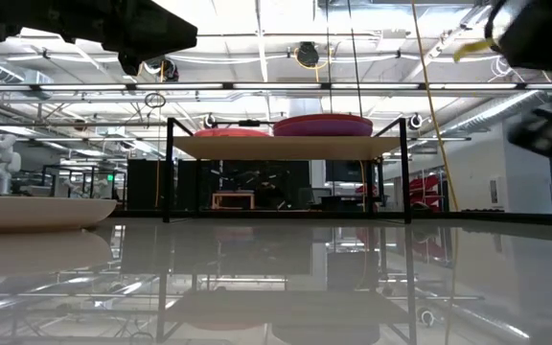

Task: Place and stack plates onto a shelf
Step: Stack the big pink plate on top of the big orange plate on the shelf

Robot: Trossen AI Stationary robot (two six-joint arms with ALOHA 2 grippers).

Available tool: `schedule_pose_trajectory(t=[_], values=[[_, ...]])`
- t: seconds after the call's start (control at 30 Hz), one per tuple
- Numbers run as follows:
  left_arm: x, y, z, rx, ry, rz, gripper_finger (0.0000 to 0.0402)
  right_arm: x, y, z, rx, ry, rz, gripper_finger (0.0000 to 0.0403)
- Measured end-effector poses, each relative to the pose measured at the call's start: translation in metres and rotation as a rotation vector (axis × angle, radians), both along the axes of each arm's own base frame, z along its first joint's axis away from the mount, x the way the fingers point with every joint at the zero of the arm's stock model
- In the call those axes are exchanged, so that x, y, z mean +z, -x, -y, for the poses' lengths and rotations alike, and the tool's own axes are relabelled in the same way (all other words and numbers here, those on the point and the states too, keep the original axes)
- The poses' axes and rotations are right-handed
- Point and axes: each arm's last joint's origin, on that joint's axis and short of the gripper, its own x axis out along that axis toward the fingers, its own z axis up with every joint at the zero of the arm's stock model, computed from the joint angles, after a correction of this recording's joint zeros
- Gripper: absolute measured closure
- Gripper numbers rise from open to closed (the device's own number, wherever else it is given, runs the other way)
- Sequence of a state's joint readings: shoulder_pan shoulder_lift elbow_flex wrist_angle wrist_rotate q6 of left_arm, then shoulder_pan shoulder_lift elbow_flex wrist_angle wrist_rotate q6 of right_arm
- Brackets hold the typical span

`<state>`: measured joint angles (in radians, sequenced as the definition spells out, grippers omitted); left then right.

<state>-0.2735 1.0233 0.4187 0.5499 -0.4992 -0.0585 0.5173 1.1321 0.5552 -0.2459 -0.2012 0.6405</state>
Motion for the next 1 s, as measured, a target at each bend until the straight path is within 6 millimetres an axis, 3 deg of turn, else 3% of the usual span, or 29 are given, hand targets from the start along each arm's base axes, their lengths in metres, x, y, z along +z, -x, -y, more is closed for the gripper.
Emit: schedule_pose_trajectory(t=[0.23, 0.43, 0.53, 0.67, 0.8, 1.0], values=[[0.0, 0.0, -0.001, 0.003, 0.003, 0.001, 0.0295, 0.032, -0.005, 0.046, -0.312, 0.102, 0.258, 0.0401], [0.0, -0.001, -0.006, 0.03, 0.025, 0.006, 0.0295, 0.063, -0.014, 0.1, -0.776, 0.263, 0.567, 0.0402], [0.0, -0.001, -0.007, 0.037, 0.037, 0.01, 0.0295, 0.083, -0.018, 0.124, -0.898, 0.248, 0.767, 0.0402], [0.0, -0.001, -0.007, 0.036, 0.037, 0.009, 0.0295, 0.11, -0.022, 0.145, -0.899, 0.104, 1.031, 0.0402], [0.0, -0.001, -0.007, 0.036, 0.035, 0.008, 0.0295, 0.123, -0.024, 0.164, -0.948, 0.1, 1.073, 0.0402], [0.0, -0.001, -0.007, 0.036, 0.032, 0.008, 0.0295, 0.133, -0.035, 0.198, -1.05, 0.218, 0.998, 0.0402]])
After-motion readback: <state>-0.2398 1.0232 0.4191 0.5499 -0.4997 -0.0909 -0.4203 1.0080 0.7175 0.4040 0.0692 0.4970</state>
